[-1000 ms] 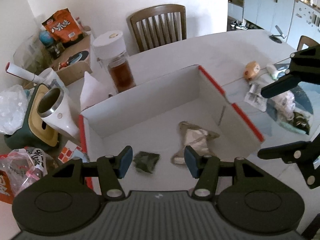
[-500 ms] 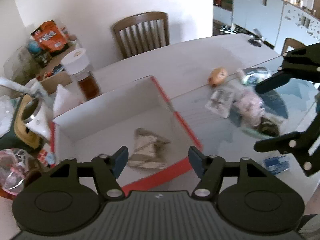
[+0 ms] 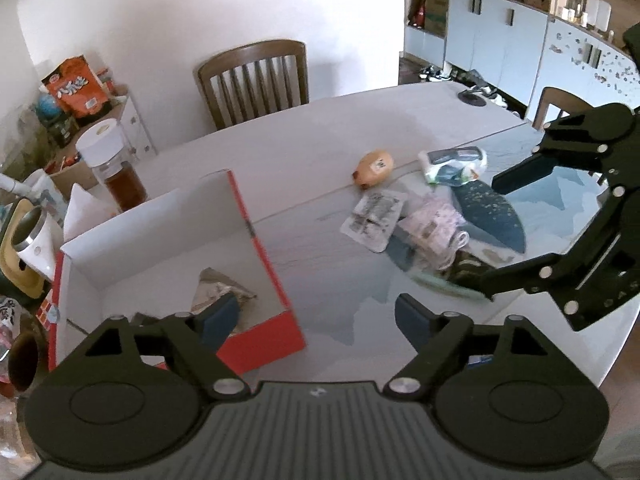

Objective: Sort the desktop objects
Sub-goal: 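Withdraw both grippers from the red box back toward the snack pile, then grasp the blue card packet with the left gripper while the right gripper grasps the black bar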

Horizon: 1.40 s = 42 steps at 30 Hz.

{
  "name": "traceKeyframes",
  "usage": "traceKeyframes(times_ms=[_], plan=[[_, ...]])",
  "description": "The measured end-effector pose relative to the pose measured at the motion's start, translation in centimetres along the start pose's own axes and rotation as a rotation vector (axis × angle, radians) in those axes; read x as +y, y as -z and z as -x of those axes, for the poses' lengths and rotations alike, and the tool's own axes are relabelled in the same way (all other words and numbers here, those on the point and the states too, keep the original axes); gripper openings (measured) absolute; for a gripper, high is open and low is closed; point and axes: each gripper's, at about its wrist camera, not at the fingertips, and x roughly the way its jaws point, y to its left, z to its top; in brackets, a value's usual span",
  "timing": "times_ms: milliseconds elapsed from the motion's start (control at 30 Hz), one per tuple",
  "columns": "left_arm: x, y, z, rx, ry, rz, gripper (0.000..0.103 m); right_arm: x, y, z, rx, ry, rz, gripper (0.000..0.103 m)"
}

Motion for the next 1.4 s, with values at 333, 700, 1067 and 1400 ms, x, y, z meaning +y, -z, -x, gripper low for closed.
traceKeyframes(times_ms=[333,700,1067,1400], plan=[[-4.0,-0.4,-0.1,-0.041,0.027,-0.009,0.103,-2.5,3.3,1.0,-0.015,0.049,-0.056,0.088],[-8.0,-0.2,-2.3,-0.037,0.084,-0.022,0.103,-6.4,6.8,1.2,-0.025,0.138,-0.142,0.092],[-12.0,1.3,-5.4,-0.006,0.116,-0.059,0.103,-9.2,9.9,0.2,-0.006,0.191,-0.221,0.092],[-14.3,3.6,-8.7,0.071,0.151,-0.037,0.103,-8.5,10.8,-2.2,0.022,0.161,-0.181,0.092]])
